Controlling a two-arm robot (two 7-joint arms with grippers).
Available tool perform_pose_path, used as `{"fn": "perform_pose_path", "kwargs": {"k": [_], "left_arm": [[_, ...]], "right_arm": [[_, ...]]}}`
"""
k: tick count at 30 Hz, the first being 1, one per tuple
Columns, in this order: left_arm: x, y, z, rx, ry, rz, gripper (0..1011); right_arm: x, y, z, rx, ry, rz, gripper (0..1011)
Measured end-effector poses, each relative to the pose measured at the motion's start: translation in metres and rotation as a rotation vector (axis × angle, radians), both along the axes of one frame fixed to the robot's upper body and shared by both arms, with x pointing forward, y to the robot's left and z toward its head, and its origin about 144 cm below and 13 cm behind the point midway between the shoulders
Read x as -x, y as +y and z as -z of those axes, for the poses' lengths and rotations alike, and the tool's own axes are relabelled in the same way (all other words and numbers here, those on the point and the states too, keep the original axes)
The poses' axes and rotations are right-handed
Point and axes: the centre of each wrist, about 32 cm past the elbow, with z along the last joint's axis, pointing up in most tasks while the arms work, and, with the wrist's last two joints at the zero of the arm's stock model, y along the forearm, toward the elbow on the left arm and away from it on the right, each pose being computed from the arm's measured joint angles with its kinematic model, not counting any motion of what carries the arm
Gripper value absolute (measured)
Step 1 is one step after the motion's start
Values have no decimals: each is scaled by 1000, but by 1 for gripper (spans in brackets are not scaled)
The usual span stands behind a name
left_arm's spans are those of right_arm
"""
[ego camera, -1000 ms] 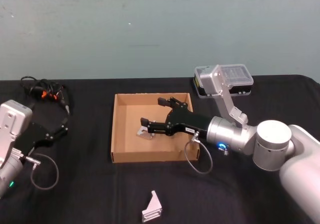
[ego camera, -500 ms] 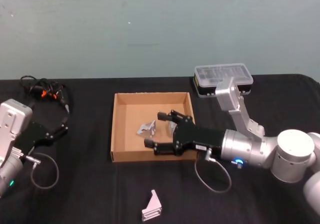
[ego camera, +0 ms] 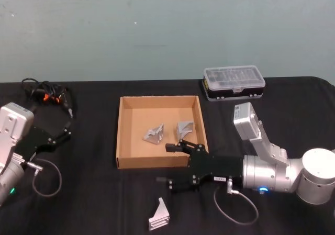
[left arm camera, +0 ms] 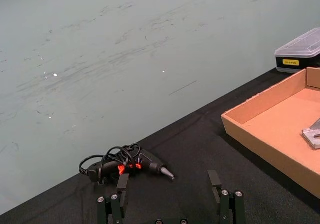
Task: Use one hand to pick up the angle iron from the table and place it into the box.
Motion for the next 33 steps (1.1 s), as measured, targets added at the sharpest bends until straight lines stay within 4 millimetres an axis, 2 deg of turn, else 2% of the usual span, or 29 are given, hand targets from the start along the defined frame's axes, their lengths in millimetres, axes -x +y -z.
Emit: {"fn": "perform_pose_path", "kwargs": {"k": [19, 33], "left_arm": [[0, 0, 0, 0, 0, 0, 1000], [0, 0, 0, 0, 0, 0, 1000]], "right_arm": [[18, -1, 9, 36, 42, -94, 1004], [11, 12, 17, 61, 61, -122, 1004]]}}
